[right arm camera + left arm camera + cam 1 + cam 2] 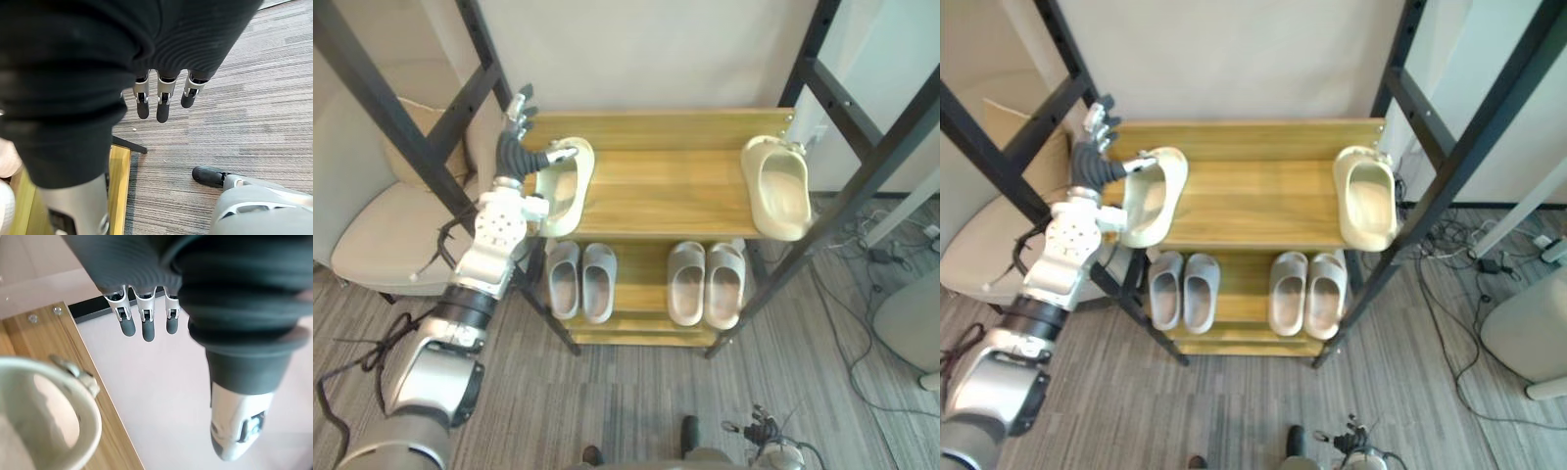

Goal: Organize the slippers on the shoe rack

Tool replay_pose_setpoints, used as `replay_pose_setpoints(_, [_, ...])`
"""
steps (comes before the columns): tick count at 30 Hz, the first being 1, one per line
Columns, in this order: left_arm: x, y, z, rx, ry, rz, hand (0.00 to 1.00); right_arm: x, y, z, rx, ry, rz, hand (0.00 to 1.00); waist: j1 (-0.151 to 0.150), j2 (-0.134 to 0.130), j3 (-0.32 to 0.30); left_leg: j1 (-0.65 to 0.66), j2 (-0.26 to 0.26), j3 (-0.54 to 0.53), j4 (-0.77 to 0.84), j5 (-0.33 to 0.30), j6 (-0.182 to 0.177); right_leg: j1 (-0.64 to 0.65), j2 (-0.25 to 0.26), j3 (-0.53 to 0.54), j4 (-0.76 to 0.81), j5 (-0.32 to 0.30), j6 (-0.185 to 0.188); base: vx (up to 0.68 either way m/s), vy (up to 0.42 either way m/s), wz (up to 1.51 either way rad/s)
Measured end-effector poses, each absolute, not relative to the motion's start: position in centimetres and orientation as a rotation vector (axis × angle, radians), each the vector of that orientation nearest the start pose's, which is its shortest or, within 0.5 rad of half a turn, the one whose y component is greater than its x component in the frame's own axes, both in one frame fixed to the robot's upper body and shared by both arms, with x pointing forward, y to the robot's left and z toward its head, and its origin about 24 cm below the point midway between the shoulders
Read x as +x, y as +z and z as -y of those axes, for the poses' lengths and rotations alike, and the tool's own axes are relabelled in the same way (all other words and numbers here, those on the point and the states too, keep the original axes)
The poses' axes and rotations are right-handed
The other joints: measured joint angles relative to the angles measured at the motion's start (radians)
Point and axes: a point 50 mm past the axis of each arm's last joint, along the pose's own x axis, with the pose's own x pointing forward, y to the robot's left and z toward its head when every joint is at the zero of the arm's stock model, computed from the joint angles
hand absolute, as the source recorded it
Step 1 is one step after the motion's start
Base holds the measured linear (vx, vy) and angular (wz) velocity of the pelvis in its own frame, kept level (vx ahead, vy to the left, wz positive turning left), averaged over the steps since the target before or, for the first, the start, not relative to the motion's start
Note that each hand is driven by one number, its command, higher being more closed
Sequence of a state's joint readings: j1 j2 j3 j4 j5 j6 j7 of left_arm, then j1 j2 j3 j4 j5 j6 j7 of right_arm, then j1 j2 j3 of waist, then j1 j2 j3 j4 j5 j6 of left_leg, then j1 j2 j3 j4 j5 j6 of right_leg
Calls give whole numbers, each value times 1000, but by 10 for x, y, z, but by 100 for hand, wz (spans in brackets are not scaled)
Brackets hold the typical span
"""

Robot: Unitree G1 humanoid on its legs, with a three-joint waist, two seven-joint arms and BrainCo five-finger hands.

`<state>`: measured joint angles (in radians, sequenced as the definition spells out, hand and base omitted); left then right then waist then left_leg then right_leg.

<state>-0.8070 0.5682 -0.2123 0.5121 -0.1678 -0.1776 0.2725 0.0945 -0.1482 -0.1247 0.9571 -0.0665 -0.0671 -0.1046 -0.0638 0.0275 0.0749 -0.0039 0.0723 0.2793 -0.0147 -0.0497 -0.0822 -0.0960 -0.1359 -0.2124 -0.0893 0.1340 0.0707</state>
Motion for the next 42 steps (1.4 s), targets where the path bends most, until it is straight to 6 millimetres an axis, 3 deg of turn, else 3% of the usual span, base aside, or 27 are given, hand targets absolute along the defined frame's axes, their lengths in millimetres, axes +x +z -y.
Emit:
replay_pose_setpoints(2, [376, 228, -226, 440, 221, 488, 0, 118, -143, 230, -185, -256, -956, 0, -1, 3, 5, -34, -3, 17, 2, 0, 1, -45, -1, 14, 0, 10, -2, -55, -14, -23])
replay_pose_setpoints(12, [376, 235, -249, 517, 272, 446, 0, 117, -144, 226, -127, -288, -956, 0, -4, 9, 25, -33, -1, 35, 1, -3, 2, -56, 4, 39, 1, 13, -6, 7, -16, -7])
replay_pose_setpoints(35, [376, 230, -265, 844, 303, 379, 0, 117, -144, 225, -123, -288, -952, 0, -3, 17, 30, -31, -2, 24, 2, -3, 2, -48, 4, 32, 1, 10, -12, 0, -5, 1])
replay_pose_setpoints(42, [378, 224, -273, 875, 316, 320, 0, 118, -143, 228, -124, -298, -947, 0, -4, 26, 38, -49, -1, 33, 2, -3, 2, -72, 5, 38, 1, 12, -13, 1, -1, -2])
